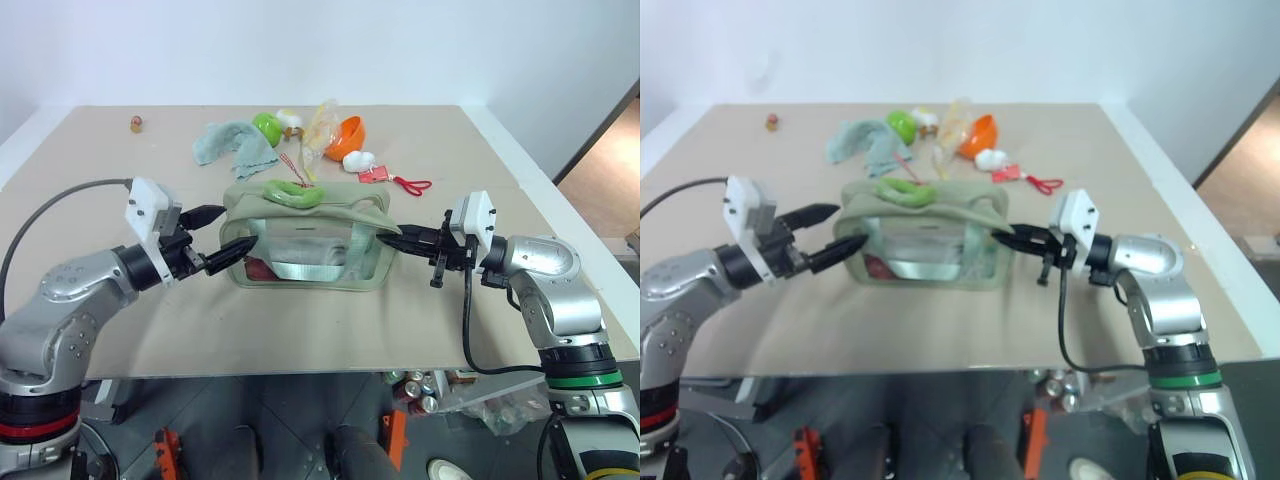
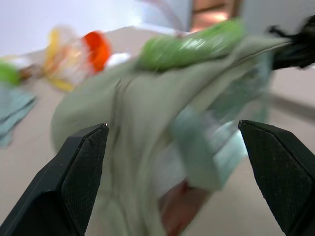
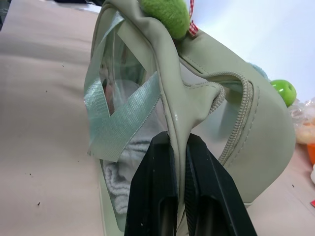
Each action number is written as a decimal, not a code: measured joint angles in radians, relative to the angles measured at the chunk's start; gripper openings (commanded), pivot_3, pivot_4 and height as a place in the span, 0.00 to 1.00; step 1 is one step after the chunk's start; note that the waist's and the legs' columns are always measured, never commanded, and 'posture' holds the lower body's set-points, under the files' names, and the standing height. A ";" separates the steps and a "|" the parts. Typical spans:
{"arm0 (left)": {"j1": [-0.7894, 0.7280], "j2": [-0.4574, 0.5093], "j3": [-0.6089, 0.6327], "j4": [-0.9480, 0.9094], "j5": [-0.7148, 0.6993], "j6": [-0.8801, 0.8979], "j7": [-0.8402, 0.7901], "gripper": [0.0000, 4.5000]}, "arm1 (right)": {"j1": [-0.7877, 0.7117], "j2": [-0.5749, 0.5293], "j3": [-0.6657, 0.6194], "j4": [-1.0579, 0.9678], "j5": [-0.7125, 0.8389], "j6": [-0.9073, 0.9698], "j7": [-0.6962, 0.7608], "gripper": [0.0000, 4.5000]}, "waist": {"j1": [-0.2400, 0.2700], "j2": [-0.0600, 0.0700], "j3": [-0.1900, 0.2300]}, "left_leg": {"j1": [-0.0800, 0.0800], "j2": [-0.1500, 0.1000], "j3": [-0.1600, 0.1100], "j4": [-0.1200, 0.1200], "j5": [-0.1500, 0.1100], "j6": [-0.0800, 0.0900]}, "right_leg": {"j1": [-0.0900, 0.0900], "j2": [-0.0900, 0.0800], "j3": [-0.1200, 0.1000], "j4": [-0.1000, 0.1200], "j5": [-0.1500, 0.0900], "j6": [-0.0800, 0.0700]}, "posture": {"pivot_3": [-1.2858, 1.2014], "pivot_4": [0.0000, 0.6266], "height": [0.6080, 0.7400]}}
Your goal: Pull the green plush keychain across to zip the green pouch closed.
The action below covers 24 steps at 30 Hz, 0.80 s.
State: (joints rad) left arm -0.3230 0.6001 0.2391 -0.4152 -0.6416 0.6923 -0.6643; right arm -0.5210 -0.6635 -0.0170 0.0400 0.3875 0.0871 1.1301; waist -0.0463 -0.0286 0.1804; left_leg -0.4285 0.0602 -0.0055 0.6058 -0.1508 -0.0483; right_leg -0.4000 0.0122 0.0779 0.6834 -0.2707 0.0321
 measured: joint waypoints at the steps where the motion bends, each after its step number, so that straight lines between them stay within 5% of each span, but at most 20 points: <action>1: 0.000 -0.005 -0.003 0.000 0.005 -0.010 0.012 0.97 | 0.000 0.000 0.000 0.000 0.000 -0.001 0.003 0.00 | 0.000 0.000 0.000 | 0.000 0.000 0.000 0.000 0.000 0.000 | 0.000 0.000 0.000 0.000 0.000 0.000 | 0.52 0.24 1.00; 4: 0.002 -0.046 -0.017 0.006 0.011 -0.041 0.026 0.97 | -0.001 0.000 0.000 0.003 0.000 -0.002 0.005 0.00 | 0.000 0.000 0.000 | 0.000 0.000 0.001 0.000 0.000 0.000 | 0.000 0.000 0.001 0.000 0.000 0.000 | 0.52 0.24 1.00; 15: 0.024 -0.066 -0.029 0.023 0.012 -0.065 0.028 0.11 | -0.003 -0.006 -0.001 -0.003 0.028 0.070 0.004 0.00 | -0.001 0.000 0.000 | 0.000 0.000 0.001 -0.001 0.000 0.000 | 0.000 0.000 0.001 0.000 0.000 0.000 | 0.52 0.24 1.00; 16: 0.024 -0.066 -0.030 0.024 0.011 -0.065 0.025 0.02 | -0.004 -0.008 -0.001 -0.007 0.039 0.094 0.005 0.17 | -0.001 0.000 0.000 | 0.000 0.000 0.001 -0.001 0.000 0.000 | 0.000 0.000 0.001 0.000 0.000 0.000 | 0.52 0.24 1.00; 17: 0.024 -0.066 -0.031 0.024 0.010 -0.065 0.024 0.00 | -0.004 -0.011 -0.001 -0.011 0.042 0.110 0.006 0.23 | -0.001 0.000 0.000 | 0.000 0.000 0.001 -0.001 0.000 0.000 | 0.000 0.000 0.001 0.000 0.000 0.000 | 0.52 0.24 1.00; 24: 0.018 -0.062 -0.035 0.034 0.011 -0.067 0.019 0.00 | -0.056 -0.026 0.000 -0.060 0.048 0.159 0.015 0.77 | -0.001 0.000 0.000 | 0.000 0.000 0.001 -0.001 0.000 0.000 | -0.001 0.000 0.001 0.000 0.000 0.000 | 0.52 0.24 1.00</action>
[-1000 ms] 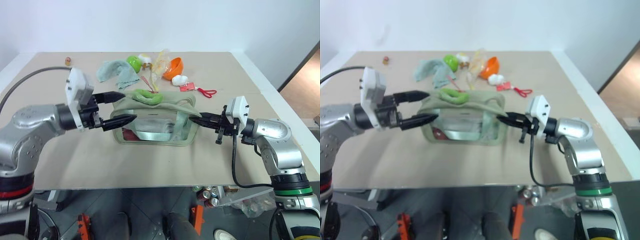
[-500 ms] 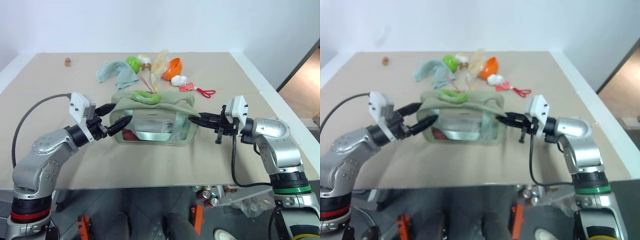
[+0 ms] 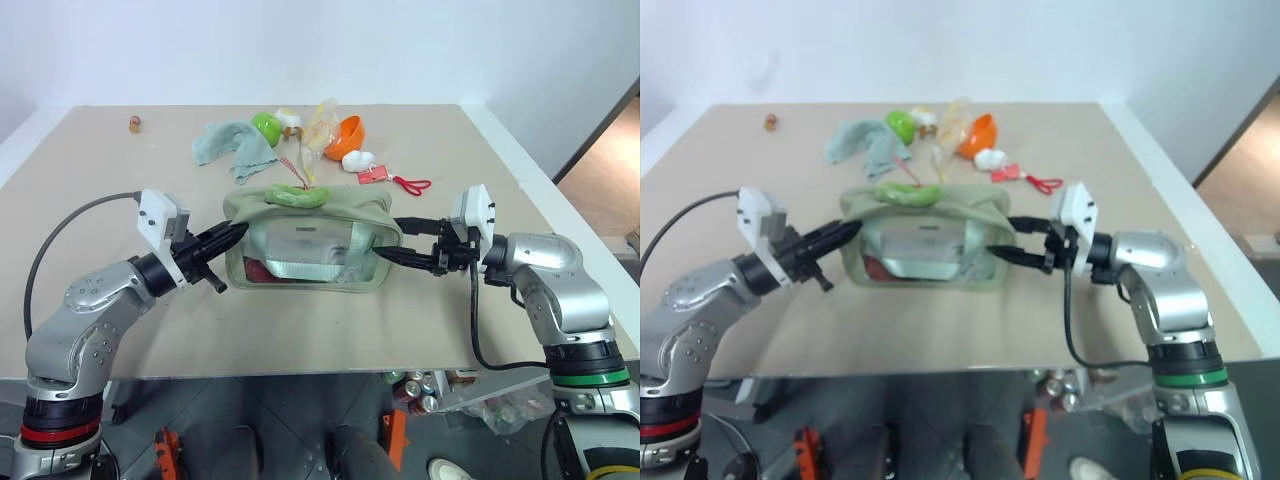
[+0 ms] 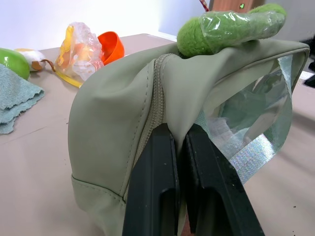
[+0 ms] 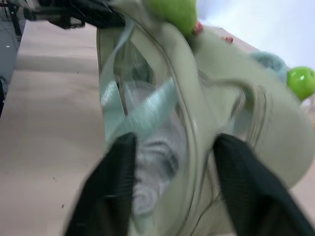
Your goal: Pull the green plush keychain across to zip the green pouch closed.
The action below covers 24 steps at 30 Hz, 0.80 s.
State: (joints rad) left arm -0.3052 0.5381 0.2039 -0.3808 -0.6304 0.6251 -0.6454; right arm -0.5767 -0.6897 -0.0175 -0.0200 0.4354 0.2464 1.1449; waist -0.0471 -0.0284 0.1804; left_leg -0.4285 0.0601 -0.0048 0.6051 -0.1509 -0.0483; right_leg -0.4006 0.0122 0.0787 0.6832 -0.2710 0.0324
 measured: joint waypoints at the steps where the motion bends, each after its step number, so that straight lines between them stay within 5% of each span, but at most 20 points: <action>1: -0.001 0.000 -0.001 0.002 0.000 -0.001 -0.001 0.00 | -0.027 -0.006 0.000 -0.013 0.000 0.011 -0.002 0.85 | 0.000 0.000 0.000 | 0.000 0.000 0.000 0.000 0.000 0.000 | 0.000 0.000 0.000 0.000 0.000 0.000 | 0.52 0.24 1.00; 3: -0.005 0.001 -0.006 0.005 0.001 -0.002 -0.002 0.00 | -0.087 -0.011 0.001 -0.049 -0.001 0.023 -0.017 1.00 | 0.000 0.000 0.000 | 0.000 0.000 0.000 0.000 0.000 0.000 | 0.000 0.000 0.000 0.000 0.000 0.000 | 0.52 0.24 1.00; 8: -0.017 0.003 -0.017 0.015 0.003 -0.007 -0.003 0.00 | -0.232 0.081 0.057 -0.099 -0.023 0.028 -0.081 1.00 | 0.000 0.000 0.000 | 0.000 0.000 0.000 0.000 0.000 0.000 | 0.000 0.000 -0.001 0.000 0.000 0.000 | 0.52 0.24 1.00; 17: -0.029 0.002 -0.037 0.019 0.012 -0.018 -0.009 0.00 | -0.276 0.240 0.191 0.018 -0.131 -0.043 -0.120 1.00 | 0.005 0.000 0.000 | -0.002 -0.001 -0.001 0.000 0.000 0.000 | -0.001 -0.002 -0.001 -0.001 0.000 0.001 | 0.52 0.24 1.00; 24: -0.030 -0.005 -0.039 0.019 0.015 -0.018 0.003 0.00 | -0.288 0.261 0.197 0.105 -0.165 -0.061 -0.121 0.52 | 0.005 0.000 0.000 | -0.002 -0.001 -0.001 0.000 0.000 0.000 | -0.001 -0.001 -0.002 -0.001 0.000 0.000 | 0.52 0.24 1.00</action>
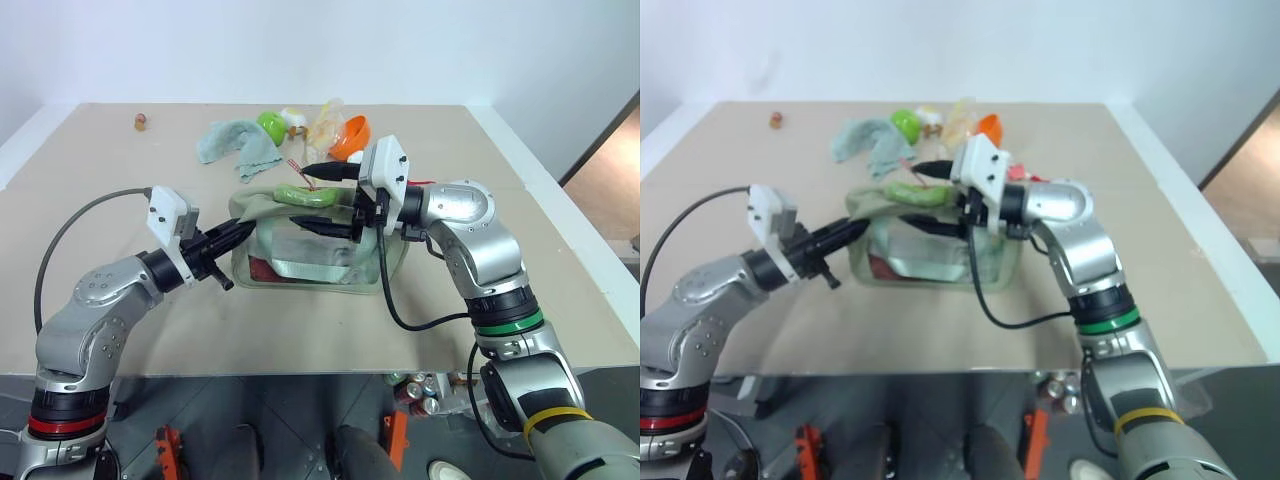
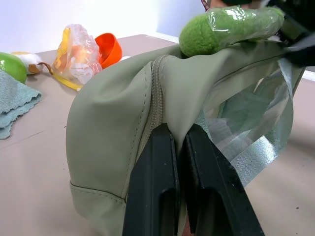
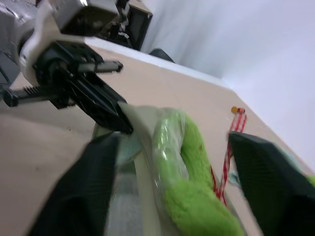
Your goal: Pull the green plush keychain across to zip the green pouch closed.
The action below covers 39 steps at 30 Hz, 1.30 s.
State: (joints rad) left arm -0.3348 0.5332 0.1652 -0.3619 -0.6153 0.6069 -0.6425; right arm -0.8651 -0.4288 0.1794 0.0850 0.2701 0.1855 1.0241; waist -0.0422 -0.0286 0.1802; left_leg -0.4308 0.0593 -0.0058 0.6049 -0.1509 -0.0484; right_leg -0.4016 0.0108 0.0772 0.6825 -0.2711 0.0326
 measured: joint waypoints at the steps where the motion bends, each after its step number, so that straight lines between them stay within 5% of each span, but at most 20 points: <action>1: 0.000 0.000 0.000 0.000 0.000 0.000 0.000 0.00 | 0.000 0.000 0.000 0.002 -0.001 0.000 0.001 0.46 | 0.000 0.000 0.000 | 0.000 0.000 0.000 0.000 0.000 0.000 | 0.000 0.000 0.000 0.000 0.000 0.000 | 0.52 0.24 1.00; 7: 0.000 -0.004 -0.002 0.000 0.003 -0.001 0.004 0.00 | 0.000 -0.007 -0.001 0.015 -0.002 -0.012 0.003 0.01 | 0.000 0.000 0.000 | 0.000 0.000 0.000 0.000 0.000 0.000 | 0.000 0.000 0.000 0.000 0.000 0.000 | 0.52 0.24 1.00; 19: -0.032 -0.018 -0.009 0.036 0.021 -0.010 0.012 0.00 | -0.005 -0.070 -0.067 0.013 0.018 -0.032 0.015 0.01 | 0.001 0.000 0.000 | 0.000 0.000 0.000 0.000 0.000 0.000 | 0.000 0.000 0.000 0.000 0.000 0.000 | 0.52 0.24 1.00; 31: -0.061 -0.029 -0.032 0.051 0.051 -0.015 0.047 0.00 | 0.010 -0.369 -0.206 0.116 -0.029 -0.179 0.042 0.01 | 0.004 0.000 0.000 | 0.000 -0.001 0.000 -0.001 0.000 0.000 | -0.001 0.000 0.001 -0.001 -0.001 0.000 | 0.52 0.24 1.00; 39: -0.064 -0.083 -0.052 0.050 0.088 -0.045 0.096 0.00 | 0.180 -0.431 -0.259 0.174 -0.147 -0.152 -0.181 0.01 | 0.004 0.000 0.000 | 0.000 -0.001 0.002 -0.001 0.000 0.000 | -0.001 0.000 0.003 -0.001 0.000 0.000 | 0.52 0.24 1.00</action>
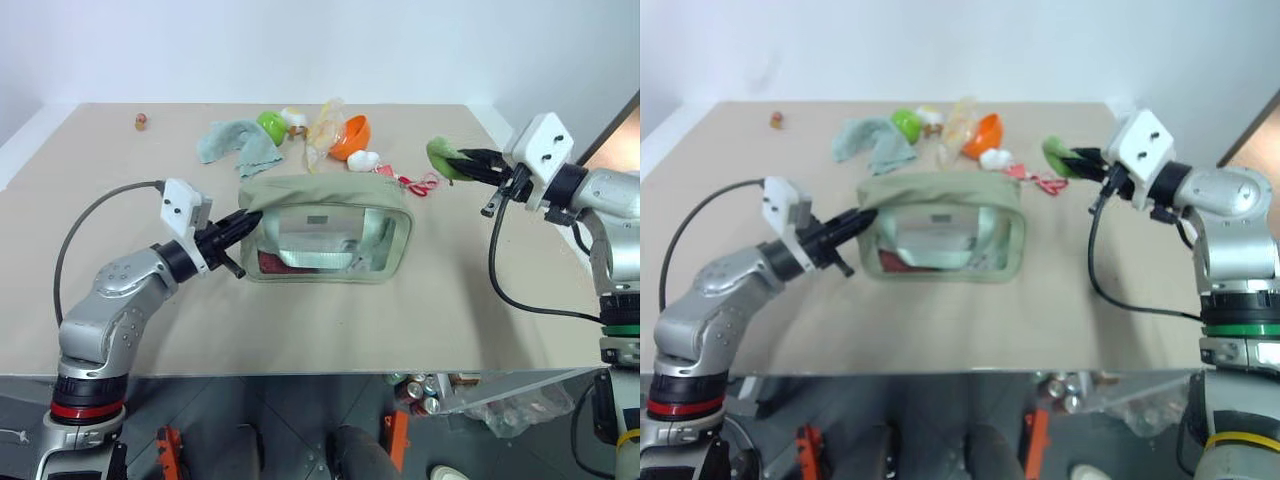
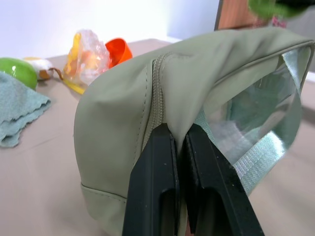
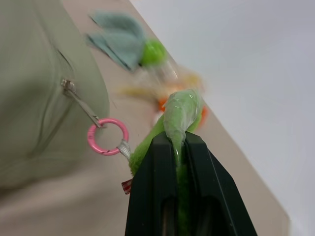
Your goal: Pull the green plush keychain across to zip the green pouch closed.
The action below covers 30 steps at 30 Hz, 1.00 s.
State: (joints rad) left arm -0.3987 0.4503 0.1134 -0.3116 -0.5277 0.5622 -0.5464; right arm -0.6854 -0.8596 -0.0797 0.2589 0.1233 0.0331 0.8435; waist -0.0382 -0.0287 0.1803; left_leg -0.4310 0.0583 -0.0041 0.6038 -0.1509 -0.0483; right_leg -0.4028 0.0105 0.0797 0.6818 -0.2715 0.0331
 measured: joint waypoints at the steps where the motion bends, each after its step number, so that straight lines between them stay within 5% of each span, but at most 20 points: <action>1: 0.000 -0.003 0.000 0.000 0.004 -0.004 0.008 0.00 | 0.018 0.009 -0.002 -0.008 -0.005 0.015 -0.025 0.01 | 0.000 0.000 0.000 | 0.000 0.000 0.000 0.000 0.000 0.000 | 0.000 0.000 0.000 0.000 0.000 0.000 | 0.52 0.24 1.00; 8: 0.017 -0.047 -0.005 -0.012 0.054 -0.037 0.088 0.00 | 0.251 0.227 0.014 -0.226 -0.043 0.203 -0.273 0.01 | -0.009 0.000 0.000 | 0.000 0.001 0.000 -0.001 0.000 0.000 | -0.001 0.001 0.001 0.001 0.000 0.000 | 0.52 0.24 1.00; 20: 0.026 -0.080 -0.011 -0.013 0.058 -0.040 0.109 0.00 | 0.299 0.399 0.052 -0.107 -0.060 0.099 -0.386 0.01 | -0.011 0.000 0.000 | 0.003 0.001 0.002 0.000 0.003 0.000 | 0.000 0.003 0.004 0.001 0.005 0.001 | 0.52 0.24 1.00; 21: 0.031 -0.083 0.003 -0.013 0.034 -0.031 0.105 0.17 | 0.299 0.416 0.027 -0.115 -0.013 0.115 -0.372 0.08 | -0.011 0.000 0.000 | 0.003 0.001 0.002 0.000 0.003 0.000 | 0.000 0.003 0.004 0.001 0.005 0.001 | 0.52 0.24 1.00; 30: 0.014 -0.026 0.124 0.028 -0.124 0.053 0.060 0.82 | 0.278 0.314 -0.173 -0.364 0.350 0.313 -0.211 0.76 | -0.009 0.000 0.000 | 0.001 0.000 0.002 -0.001 0.003 0.000 | -0.001 0.002 0.003 0.000 0.004 0.002 | 0.52 0.24 1.00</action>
State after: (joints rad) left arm -0.3848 0.4242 0.2370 -0.2835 -0.6517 0.6155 -0.4867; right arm -0.4076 -0.5456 -0.2529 -0.1051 0.4731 0.3464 0.6329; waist -0.0476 -0.0289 0.1803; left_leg -0.4303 0.0586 -0.0025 0.6033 -0.1483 -0.0486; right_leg -0.4036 0.0122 0.0829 0.6817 -0.2678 0.0353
